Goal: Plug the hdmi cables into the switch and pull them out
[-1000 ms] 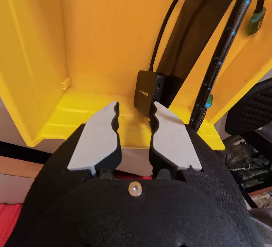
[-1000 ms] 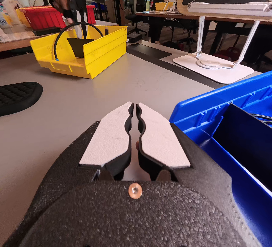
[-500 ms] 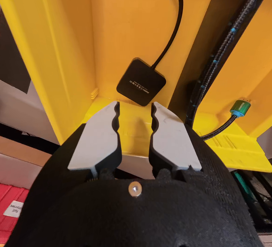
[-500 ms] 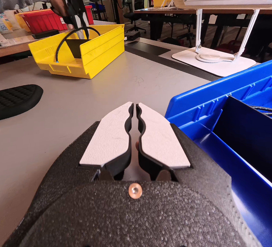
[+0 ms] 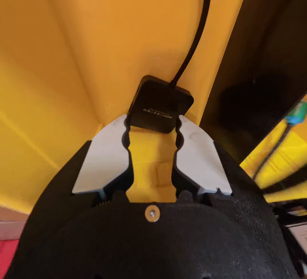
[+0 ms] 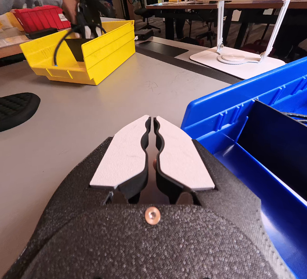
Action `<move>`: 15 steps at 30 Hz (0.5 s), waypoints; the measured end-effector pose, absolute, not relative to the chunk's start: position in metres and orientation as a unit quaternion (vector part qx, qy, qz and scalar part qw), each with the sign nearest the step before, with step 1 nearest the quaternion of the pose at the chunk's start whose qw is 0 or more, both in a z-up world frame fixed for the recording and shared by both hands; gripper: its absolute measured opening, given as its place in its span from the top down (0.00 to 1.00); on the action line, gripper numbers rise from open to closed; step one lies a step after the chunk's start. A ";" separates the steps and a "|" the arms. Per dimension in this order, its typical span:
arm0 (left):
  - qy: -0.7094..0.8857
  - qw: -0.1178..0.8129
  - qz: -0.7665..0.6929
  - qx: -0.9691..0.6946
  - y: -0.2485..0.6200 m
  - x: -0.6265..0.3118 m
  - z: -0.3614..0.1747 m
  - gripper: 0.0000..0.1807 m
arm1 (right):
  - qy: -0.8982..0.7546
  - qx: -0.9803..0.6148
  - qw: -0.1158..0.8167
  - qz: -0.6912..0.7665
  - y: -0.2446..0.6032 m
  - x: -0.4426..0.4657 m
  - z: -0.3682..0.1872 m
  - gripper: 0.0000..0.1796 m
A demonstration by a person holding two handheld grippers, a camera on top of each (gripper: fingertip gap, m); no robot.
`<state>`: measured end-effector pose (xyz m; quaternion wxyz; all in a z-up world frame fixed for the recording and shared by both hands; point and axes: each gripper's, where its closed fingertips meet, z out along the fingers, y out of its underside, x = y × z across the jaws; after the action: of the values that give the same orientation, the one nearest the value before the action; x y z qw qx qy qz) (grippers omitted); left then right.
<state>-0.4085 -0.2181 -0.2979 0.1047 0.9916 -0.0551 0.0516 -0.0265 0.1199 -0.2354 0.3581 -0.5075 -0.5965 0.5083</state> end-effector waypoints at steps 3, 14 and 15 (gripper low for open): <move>-0.134 0.120 -0.001 0.984 -0.216 -0.407 -0.301 0.64 | -0.595 -0.509 0.358 0.509 0.121 -0.027 -0.235 0.99; -0.147 0.136 0.021 0.979 -0.226 -0.393 -0.310 0.58 | -0.590 -0.511 0.360 0.511 0.123 -0.027 -0.235 0.99; -0.152 0.142 0.014 0.978 -0.227 -0.394 -0.312 0.56 | -0.591 -0.511 0.361 0.510 0.123 -0.027 -0.235 0.99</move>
<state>-0.3940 -0.2271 -0.3125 0.1424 0.9780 -0.1516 0.0142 -0.0272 0.1228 -0.2347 0.3609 -0.5109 -0.5906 0.5098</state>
